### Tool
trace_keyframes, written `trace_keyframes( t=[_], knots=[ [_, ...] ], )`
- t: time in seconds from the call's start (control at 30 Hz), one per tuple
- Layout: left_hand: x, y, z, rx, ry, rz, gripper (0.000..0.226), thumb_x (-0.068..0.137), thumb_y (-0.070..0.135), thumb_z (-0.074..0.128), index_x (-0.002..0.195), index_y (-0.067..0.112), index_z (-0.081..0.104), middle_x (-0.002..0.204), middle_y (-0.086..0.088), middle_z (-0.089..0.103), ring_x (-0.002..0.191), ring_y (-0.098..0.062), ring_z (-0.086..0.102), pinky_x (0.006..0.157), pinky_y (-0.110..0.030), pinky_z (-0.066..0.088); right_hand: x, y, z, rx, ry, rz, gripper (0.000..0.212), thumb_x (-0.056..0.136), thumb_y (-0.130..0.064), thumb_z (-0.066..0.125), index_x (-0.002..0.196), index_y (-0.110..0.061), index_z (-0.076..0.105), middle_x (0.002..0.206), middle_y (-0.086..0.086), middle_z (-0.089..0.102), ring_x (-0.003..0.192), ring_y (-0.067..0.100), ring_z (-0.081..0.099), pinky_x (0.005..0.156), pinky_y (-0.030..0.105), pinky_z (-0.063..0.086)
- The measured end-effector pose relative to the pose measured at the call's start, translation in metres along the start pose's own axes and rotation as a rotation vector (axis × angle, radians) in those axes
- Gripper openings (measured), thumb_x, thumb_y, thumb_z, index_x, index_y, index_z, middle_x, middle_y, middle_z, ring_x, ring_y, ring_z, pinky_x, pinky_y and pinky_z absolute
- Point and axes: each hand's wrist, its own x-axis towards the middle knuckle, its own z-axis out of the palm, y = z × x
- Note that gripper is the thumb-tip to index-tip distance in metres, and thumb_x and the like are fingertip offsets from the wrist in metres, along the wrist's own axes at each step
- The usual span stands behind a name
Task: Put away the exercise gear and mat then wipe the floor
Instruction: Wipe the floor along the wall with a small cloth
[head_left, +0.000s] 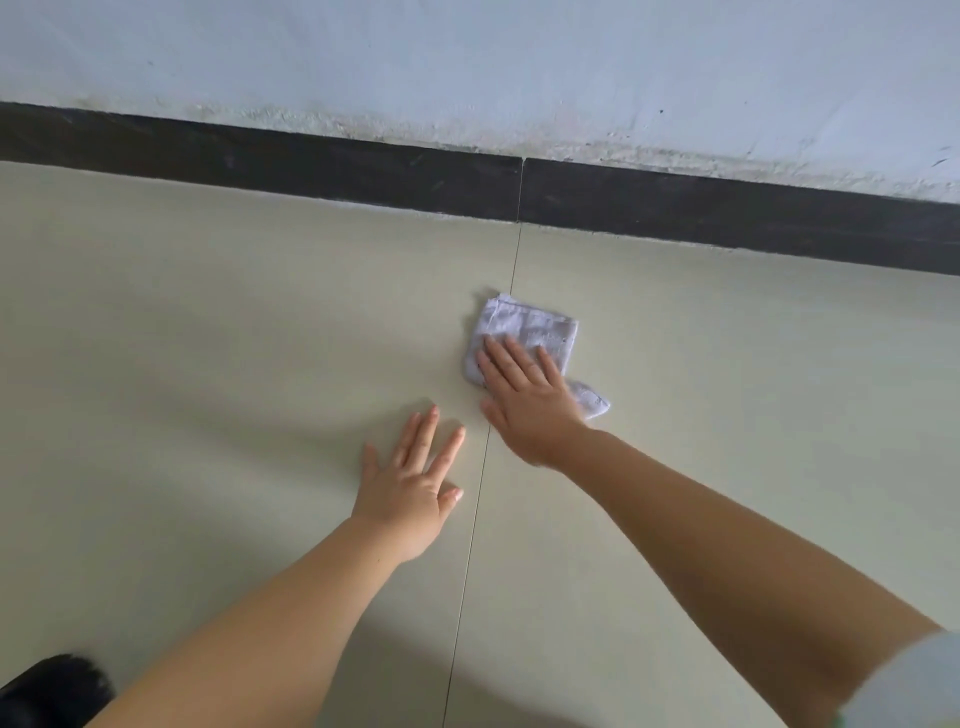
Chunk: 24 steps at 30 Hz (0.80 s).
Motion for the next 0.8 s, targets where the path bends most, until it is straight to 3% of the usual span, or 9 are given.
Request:
trace_keyframes(
  t=[0.1,0.27,0.37,0.43,0.5,0.6,0.67,0.73,0.8],
  knots=[
    [-0.001,-0.002,0.0,-0.005,0.007,0.002,0.068,0.099,0.049,0.022,0.137,0.032,-0.032,0.136,0.006,-0.047,0.143,-0.016,-0.025,0.114,-0.054,0.004,-0.004,0.032,-0.013,-0.004,0.005,-0.022,0.064,0.095,-0.048,0.001,0.152,-0.02,-0.002,0.16,-0.002,-0.007,0.147,0.013,-0.009,0.116,0.036,-0.01],
    [-0.001,-0.004,0.003,-0.037,0.028,0.021,0.066,0.1,0.049,0.022,0.13,0.035,-0.035,0.136,0.006,-0.048,0.143,-0.015,-0.026,0.114,-0.055,0.003,-0.064,0.144,-0.02,0.211,0.26,0.726,0.061,0.095,-0.034,0.02,0.152,-0.015,0.012,0.16,0.006,0.005,0.148,0.022,0.002,0.118,0.045,0.003],
    [-0.001,-0.004,0.001,-0.039,0.011,0.02,0.066,0.1,0.048,0.021,0.136,0.035,-0.032,0.137,0.006,-0.047,0.143,-0.015,-0.025,0.114,-0.055,0.004,-0.068,0.127,-0.01,0.296,0.34,0.968,0.07,0.088,-0.041,0.016,0.152,-0.013,0.016,0.16,0.008,0.008,0.148,0.024,0.005,0.119,0.048,0.003],
    [-0.001,-0.005,0.0,-0.054,0.018,0.027,0.061,0.101,0.043,0.019,0.145,0.035,-0.023,0.144,0.006,-0.043,0.144,-0.015,-0.023,0.114,-0.055,0.005,-0.055,0.082,0.004,0.296,0.301,0.827,0.066,0.092,-0.042,0.014,0.153,-0.015,0.011,0.16,0.005,0.003,0.148,0.021,0.001,0.118,0.043,-0.004],
    [-0.003,-0.005,-0.003,-0.12,0.053,0.029,0.056,0.103,0.034,0.017,0.149,0.031,-0.014,0.154,0.007,-0.03,0.145,-0.012,-0.017,0.115,-0.054,0.006,-0.051,0.022,0.023,0.2,0.252,0.527,0.062,0.096,-0.042,0.011,0.152,-0.017,0.008,0.16,0.001,0.002,0.148,0.018,0.001,0.117,0.039,-0.008],
    [-0.005,-0.006,-0.009,-0.265,0.118,0.006,0.057,0.103,0.024,0.02,0.15,0.024,-0.011,0.158,0.012,-0.014,0.146,-0.005,-0.007,0.116,-0.052,0.006,-0.065,-0.052,0.048,0.049,0.199,0.22,0.061,0.094,-0.041,0.018,0.147,-0.012,0.028,0.155,0.002,0.025,0.144,0.021,0.022,0.115,0.042,0.007],
    [-0.004,-0.008,-0.015,-0.327,0.109,0.016,0.058,0.102,0.021,0.021,0.15,0.025,-0.01,0.158,0.014,-0.009,0.146,-0.004,-0.005,0.116,-0.052,0.006,-0.07,-0.053,0.045,0.056,0.07,0.102,0.059,0.099,-0.041,0.005,0.149,-0.015,0.019,0.157,0.0,0.014,0.146,0.02,0.009,0.115,0.04,0.0],
    [-0.006,-0.011,-0.018,-0.325,0.077,0.036,0.058,0.102,0.02,0.021,0.151,0.026,-0.009,0.158,0.015,-0.01,0.146,-0.004,-0.005,0.116,-0.051,0.005,-0.075,-0.028,0.045,0.064,0.095,0.064,0.057,0.101,-0.04,0.009,0.147,-0.014,0.032,0.154,0.001,0.029,0.143,0.021,0.025,0.113,0.04,0.008],
    [-0.005,-0.013,-0.017,-0.297,0.064,0.05,0.055,0.102,0.022,0.02,0.152,0.026,-0.005,0.158,0.014,-0.013,0.145,-0.004,-0.009,0.117,-0.051,0.004,-0.087,0.015,0.043,0.065,0.137,0.227,0.057,0.095,-0.038,0.025,0.142,-0.011,0.041,0.148,0.006,0.041,0.136,0.026,0.04,0.11,0.043,0.015]
  ],
)
